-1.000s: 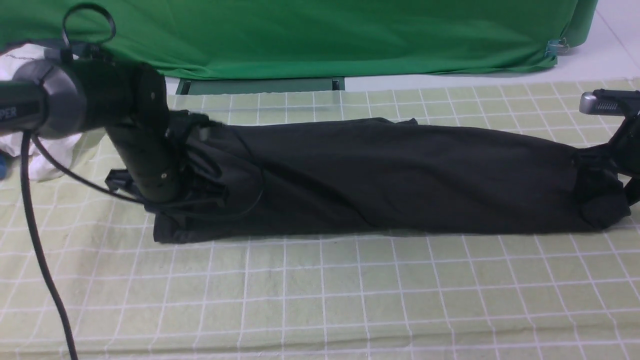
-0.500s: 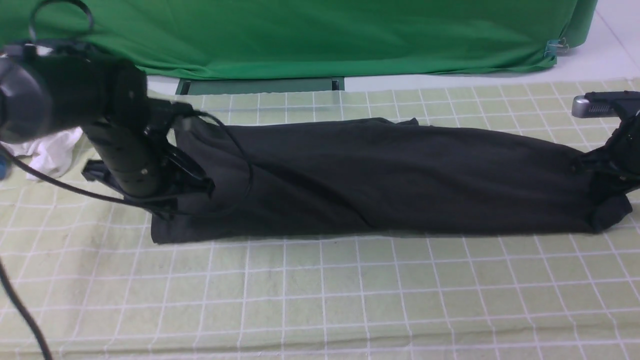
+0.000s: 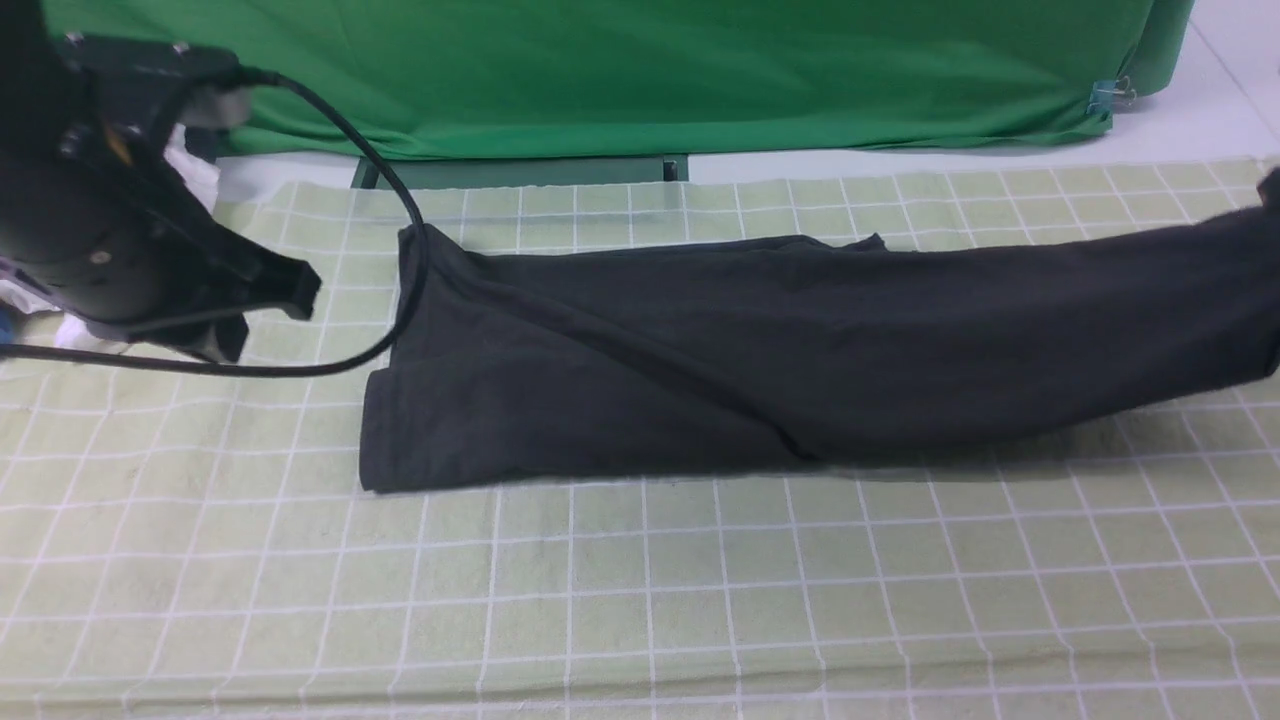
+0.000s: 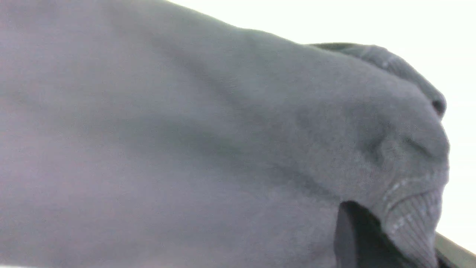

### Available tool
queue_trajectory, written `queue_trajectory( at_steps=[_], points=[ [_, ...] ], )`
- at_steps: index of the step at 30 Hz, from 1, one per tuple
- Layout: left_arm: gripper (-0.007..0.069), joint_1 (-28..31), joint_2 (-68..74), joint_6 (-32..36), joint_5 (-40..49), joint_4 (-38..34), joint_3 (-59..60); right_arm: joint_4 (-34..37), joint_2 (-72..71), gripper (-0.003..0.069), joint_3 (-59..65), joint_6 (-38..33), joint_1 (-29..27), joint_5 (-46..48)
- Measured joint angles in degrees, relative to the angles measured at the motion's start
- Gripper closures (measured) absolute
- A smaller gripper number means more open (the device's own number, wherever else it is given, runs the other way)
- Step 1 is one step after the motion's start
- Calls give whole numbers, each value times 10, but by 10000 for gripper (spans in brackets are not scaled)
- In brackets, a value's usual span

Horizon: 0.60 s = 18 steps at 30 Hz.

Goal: Fold a long-sleeved shirt over a green coffee tablecloth.
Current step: 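Fold the right end of the dark garment over onto its left end with the right gripper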

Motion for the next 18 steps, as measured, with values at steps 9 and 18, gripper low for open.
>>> queue_trajectory(
  at_steps=[9,18],
  points=[
    [613,0,-34,-2,-3,1,0,74,-2,632,-83,28,184,-11],
    [613,0,-34,-2,-6,-15,0,146,31,632,-88,56,367,-141]
  ],
)
